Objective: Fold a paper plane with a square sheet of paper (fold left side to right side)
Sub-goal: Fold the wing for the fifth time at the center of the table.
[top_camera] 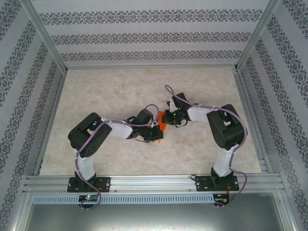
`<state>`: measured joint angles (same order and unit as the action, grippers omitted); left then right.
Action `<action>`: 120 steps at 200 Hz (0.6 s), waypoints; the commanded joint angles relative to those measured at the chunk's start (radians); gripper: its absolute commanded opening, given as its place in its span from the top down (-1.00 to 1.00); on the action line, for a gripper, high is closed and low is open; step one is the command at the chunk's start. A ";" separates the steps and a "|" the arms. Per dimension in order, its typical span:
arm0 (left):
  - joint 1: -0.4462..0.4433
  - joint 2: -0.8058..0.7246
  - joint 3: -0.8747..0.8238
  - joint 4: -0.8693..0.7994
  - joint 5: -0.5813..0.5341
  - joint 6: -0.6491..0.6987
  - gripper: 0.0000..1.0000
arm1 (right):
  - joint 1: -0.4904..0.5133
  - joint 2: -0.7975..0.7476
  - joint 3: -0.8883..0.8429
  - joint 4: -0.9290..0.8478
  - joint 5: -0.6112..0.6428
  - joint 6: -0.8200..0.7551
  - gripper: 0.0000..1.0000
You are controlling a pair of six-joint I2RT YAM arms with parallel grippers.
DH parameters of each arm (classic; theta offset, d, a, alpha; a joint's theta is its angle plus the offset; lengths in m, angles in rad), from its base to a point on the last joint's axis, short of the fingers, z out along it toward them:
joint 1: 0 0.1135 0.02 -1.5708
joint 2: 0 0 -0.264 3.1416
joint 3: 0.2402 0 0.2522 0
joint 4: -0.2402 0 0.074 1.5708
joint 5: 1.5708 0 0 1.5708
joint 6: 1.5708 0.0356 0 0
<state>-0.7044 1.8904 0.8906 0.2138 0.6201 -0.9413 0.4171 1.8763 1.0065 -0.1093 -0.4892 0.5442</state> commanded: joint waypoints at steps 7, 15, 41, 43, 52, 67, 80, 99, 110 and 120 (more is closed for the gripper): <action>0.011 0.019 -0.033 0.036 -0.033 0.008 0.90 | 0.011 -0.089 -0.036 0.063 0.007 0.017 1.00; 0.011 0.024 -0.051 0.063 -0.031 -0.004 0.91 | 0.008 -0.119 -0.045 0.063 0.011 0.017 1.00; 0.012 0.030 -0.085 0.103 -0.028 -0.020 0.93 | -0.007 -0.222 -0.097 0.045 0.015 0.008 1.00; 0.011 0.030 -0.085 0.103 -0.027 -0.020 0.92 | -0.007 -0.228 -0.101 0.044 0.015 0.008 1.00; 0.011 0.029 -0.086 0.102 -0.028 -0.018 0.93 | -0.005 -0.246 -0.115 0.038 0.008 0.008 1.00; 0.012 0.025 -0.083 0.098 -0.029 -0.015 0.93 | 0.014 -0.252 -0.138 0.054 -0.013 0.020 1.00; 0.011 0.022 -0.080 0.095 -0.030 -0.013 0.94 | 0.030 -0.243 -0.157 0.086 -0.014 0.035 1.00; 0.011 0.021 -0.082 0.092 -0.031 -0.013 0.94 | 0.038 -0.205 -0.161 0.126 -0.020 0.042 1.00; 0.011 0.021 -0.082 0.093 -0.031 -0.013 0.95 | 0.041 -0.174 -0.153 0.144 -0.026 0.040 1.00; 0.011 0.019 -0.084 0.093 -0.031 -0.013 0.94 | 0.041 -0.149 -0.148 0.159 -0.027 0.039 1.00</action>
<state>-0.7044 1.8908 0.8333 0.3355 0.6212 -0.9504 0.4496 1.6711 0.8581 -0.0116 -0.4953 0.5732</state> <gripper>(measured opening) 0.065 0.038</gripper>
